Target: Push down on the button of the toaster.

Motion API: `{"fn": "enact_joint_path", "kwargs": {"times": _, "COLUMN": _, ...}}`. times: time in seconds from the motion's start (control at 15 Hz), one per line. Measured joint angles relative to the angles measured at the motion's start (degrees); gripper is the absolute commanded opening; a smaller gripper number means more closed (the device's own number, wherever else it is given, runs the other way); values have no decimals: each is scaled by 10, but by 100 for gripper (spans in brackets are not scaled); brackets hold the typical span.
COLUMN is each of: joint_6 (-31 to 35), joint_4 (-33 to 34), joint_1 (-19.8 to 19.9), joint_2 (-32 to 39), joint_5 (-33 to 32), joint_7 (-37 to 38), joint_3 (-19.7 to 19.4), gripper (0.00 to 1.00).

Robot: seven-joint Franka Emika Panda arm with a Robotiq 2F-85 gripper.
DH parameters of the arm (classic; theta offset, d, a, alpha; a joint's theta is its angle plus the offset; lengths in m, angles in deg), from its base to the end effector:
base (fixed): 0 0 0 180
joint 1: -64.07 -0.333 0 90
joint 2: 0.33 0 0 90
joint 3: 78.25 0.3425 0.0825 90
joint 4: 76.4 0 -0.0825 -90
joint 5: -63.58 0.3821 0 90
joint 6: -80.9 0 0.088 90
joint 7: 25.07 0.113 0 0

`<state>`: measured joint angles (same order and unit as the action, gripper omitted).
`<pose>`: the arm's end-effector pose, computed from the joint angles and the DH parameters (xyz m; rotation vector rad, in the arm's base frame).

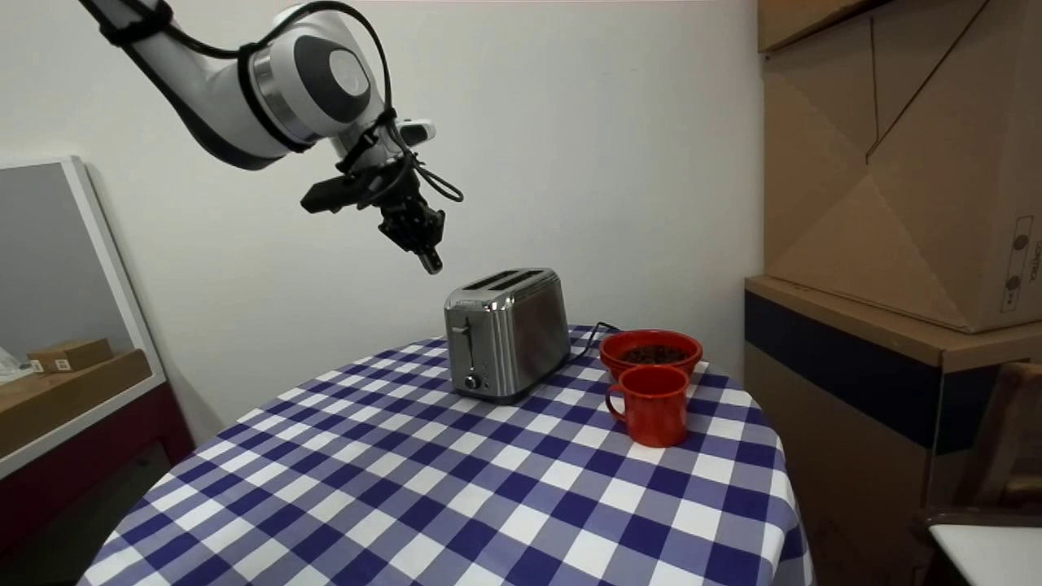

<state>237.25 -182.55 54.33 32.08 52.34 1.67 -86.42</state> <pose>0.6851 0.0358 0.2678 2.9789 -0.3556 0.5209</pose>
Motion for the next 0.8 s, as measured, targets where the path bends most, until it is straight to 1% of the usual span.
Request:
{"fn": "enact_joint_path", "kwargs": {"times": 0.4, "joint_6": 1, "joint_4": 25, "joint_1": -3, "joint_2": 39, "joint_5": 2, "joint_7": 0, "joint_3": -14, "gripper": 0}}
{"fn": "enact_joint_path", "kwargs": {"times": 0.8, "joint_6": 7, "joint_4": 49, "joint_1": -5, "joint_2": 84, "joint_5": 6, "joint_7": 0, "joint_3": -19, "gripper": 0}}
